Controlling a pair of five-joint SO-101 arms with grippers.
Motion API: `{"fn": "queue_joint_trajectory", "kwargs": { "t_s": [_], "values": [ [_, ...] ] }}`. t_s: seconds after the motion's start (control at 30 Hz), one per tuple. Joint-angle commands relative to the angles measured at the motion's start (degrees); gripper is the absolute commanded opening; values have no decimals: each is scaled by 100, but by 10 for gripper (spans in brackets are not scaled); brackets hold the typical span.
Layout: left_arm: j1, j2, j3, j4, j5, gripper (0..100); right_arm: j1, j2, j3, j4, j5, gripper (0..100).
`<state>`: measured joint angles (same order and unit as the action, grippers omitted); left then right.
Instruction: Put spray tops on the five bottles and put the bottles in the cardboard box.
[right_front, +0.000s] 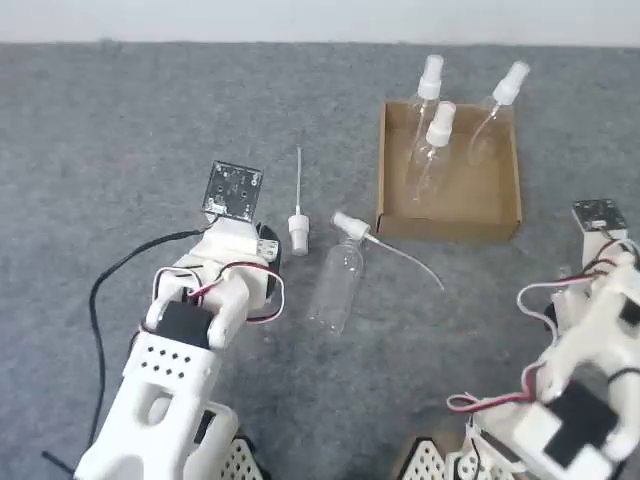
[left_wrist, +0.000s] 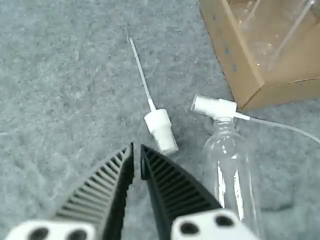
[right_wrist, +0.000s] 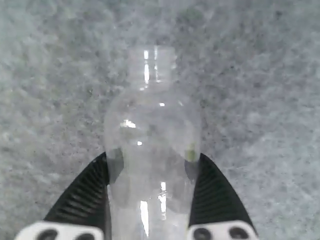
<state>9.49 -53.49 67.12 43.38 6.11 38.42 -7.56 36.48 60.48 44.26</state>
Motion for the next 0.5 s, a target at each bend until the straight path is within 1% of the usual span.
{"fn": "queue_joint_trajectory", "kwargs": {
  "t_s": [0.0, 0.07, 0.13, 0.23, 0.37, 0.47],
  "values": [
    [-18, 44, -136, -185, 53, 12, 57, 163, -624, -84, 79, 6],
    [-18, 53, -154, -185, 53, 12, 66, 286, -730, -84, 105, 6],
    [-9, 53, -207, -167, 53, 12, 66, 365, -747, -84, 369, 6],
    [26, 237, -497, -35, -193, 12, 75, 435, -738, -101, 633, 6],
    [-9, 1152, -1429, 334, -466, 13, 75, 444, -756, -92, 651, 6],
    [-18, 2127, -2246, 598, -914, 13, 66, 400, -756, -92, 651, 6]
  ]
}}
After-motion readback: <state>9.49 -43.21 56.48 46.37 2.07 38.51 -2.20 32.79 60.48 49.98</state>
